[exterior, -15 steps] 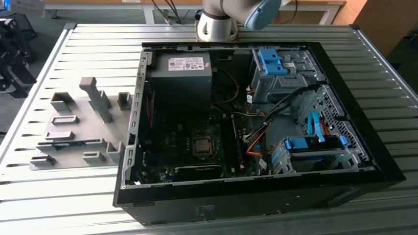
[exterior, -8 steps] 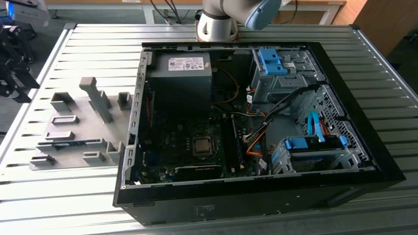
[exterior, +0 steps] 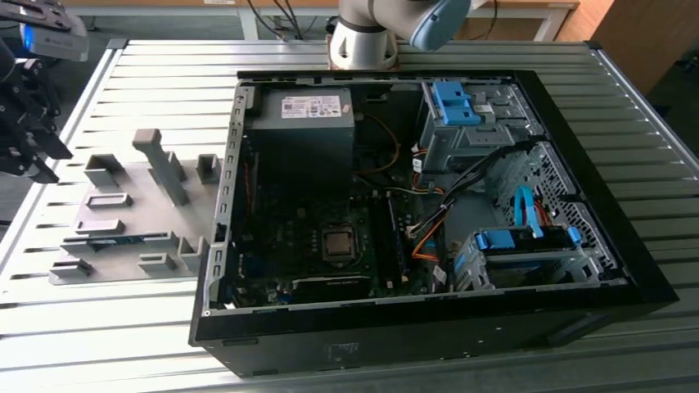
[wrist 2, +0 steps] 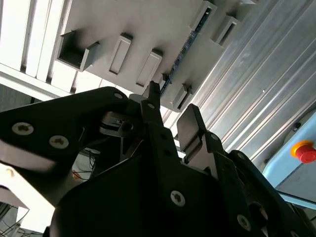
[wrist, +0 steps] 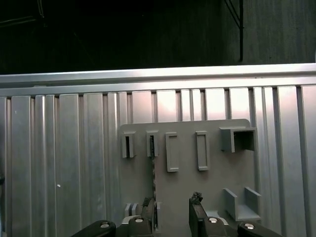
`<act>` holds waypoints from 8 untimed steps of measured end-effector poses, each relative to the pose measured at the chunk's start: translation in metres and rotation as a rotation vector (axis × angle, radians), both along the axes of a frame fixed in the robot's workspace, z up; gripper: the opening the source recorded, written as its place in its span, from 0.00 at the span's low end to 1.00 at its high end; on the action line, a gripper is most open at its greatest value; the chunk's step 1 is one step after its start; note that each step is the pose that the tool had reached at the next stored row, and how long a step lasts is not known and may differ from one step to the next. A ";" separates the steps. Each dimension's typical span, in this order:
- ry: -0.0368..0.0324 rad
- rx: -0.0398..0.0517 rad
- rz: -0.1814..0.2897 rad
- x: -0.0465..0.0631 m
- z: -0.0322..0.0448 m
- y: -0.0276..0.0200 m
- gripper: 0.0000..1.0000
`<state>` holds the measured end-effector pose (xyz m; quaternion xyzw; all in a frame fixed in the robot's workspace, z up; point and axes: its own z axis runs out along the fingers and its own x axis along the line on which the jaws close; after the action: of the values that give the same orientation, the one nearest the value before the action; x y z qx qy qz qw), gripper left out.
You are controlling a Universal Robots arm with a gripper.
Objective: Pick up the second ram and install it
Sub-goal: 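Pick up the second ram and move it above second insertion slot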
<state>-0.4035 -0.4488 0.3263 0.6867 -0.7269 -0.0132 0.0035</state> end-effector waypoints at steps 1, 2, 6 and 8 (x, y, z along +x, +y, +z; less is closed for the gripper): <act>0.0000 0.0000 0.000 0.000 -0.0017 -0.0004 0.42; 0.0000 0.0000 0.000 0.000 -0.0035 -0.0008 0.42; -0.0001 0.0001 0.000 -0.001 -0.0102 -0.0026 0.42; -0.0001 0.0001 0.000 -0.002 -0.0135 -0.0035 0.42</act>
<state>-0.4051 -0.4523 0.3128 0.6866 -0.7269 -0.0132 0.0034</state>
